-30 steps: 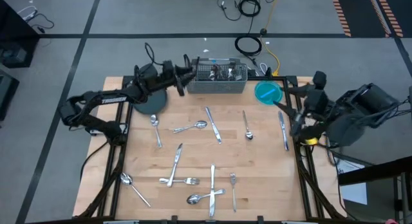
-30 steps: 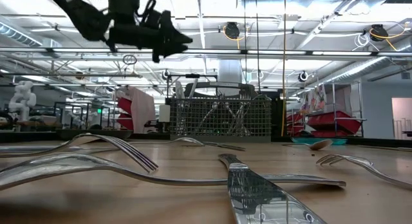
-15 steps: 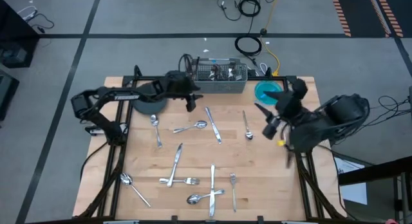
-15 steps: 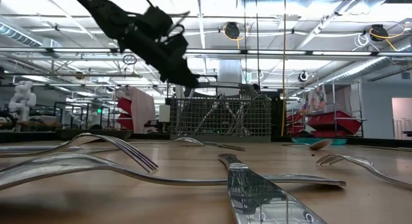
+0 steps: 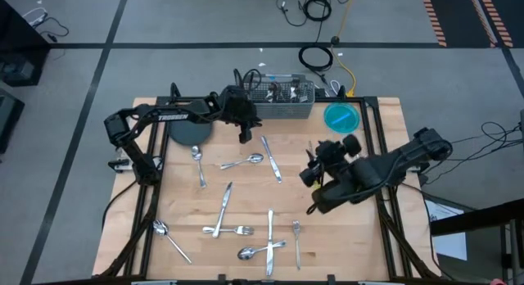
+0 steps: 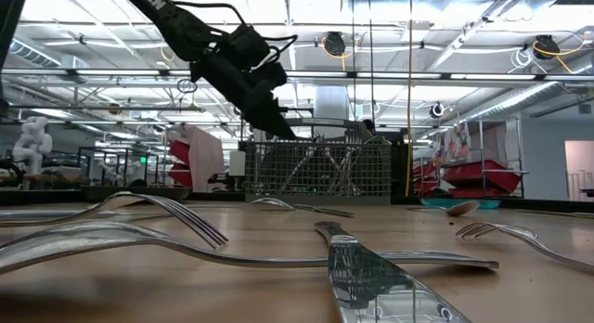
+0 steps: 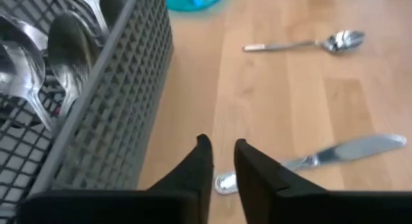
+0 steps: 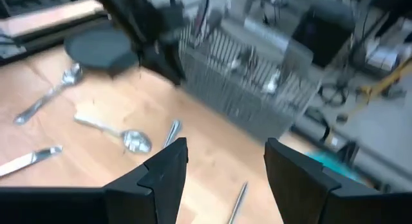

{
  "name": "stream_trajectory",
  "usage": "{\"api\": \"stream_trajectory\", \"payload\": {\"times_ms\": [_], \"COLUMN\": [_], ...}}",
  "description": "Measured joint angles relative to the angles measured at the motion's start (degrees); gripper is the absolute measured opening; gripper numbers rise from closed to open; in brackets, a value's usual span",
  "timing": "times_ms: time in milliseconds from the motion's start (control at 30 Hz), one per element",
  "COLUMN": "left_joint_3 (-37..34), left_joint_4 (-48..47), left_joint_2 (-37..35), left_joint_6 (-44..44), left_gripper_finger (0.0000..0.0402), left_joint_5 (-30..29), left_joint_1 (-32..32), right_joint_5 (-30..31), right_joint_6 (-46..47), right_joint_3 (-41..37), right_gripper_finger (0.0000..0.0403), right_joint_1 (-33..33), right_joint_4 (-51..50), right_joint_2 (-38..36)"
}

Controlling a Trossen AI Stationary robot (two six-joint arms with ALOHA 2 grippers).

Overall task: Sort silverware
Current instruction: Put the table knife into the silverware organizer

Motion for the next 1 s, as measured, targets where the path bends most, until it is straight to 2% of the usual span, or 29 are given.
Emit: {"api": "stream_trajectory", "payload": {"times_ms": [167, 400, 533, 600, 700, 800, 867, 933, 1000], "left_joint_3": [0.0, 0.0, 0.0, 0.0, 0.43, 0.98, 1.16, 1.16, 1.27], "left_joint_4": [-1.63, -2.1, -4.5, -5.56, -6.86, -4.63, 6.38, 21.21, 35.98], "left_joint_2": [0.04, 0.04, 0.04, 0.04, 1.05, 1.73, 2.02, 2.08, 1.25], "left_joint_6": [2.48, 7.27, 11.99, 11.01, 2.31, -10.73, -23.53, -38.2, -47.96], "left_gripper_finger": [0.0008, 0.0004, 0.0003, 0.0003, 0.0002, 0.0001, 0.0001, 0.0001, 0.0001], "left_joint_5": [0.03, 0.87, 2.0, 2.0, 3.87, 10.32, 17.73, 23.73, 26.11], "left_joint_1": [-0.07, 0.2, 0.22, 0.22, 0.23, 0.27, 0.0, -0.96, -2.16], "right_joint_5": [-3.25, -3.81, -7.46, -7.81, -7.74, -7.7, -7.72, -7.7, -7.7], "right_joint_6": [6.61, 8.89, 8.37, 8.56, 8.74, 7.85, 7.12, 6.67, 6.48], "right_joint_3": [-7.5, -15.5, -17.66, -18.28, -18.38, -18.38, -18.38, -18.38, -18.38], "right_gripper_finger": [0.0196, 0.0196, 0.0196, 0.0196, 0.0196, 0.0196, 0.0196, 0.0196, 0.0196], "right_joint_1": [0.25, -1.67, -2.05, -2.03, -2.03, -2.03, -2.03, -2.03, -1.78], "right_joint_4": [7.04, 19.1, 22.19, 23.25, 24.52, 25.44, 25.8, 25.78, 25.75], "right_joint_2": [0.0, -0.02, -0.02, -0.02, -0.02, -0.02, -0.02, -0.02, -0.02]}}
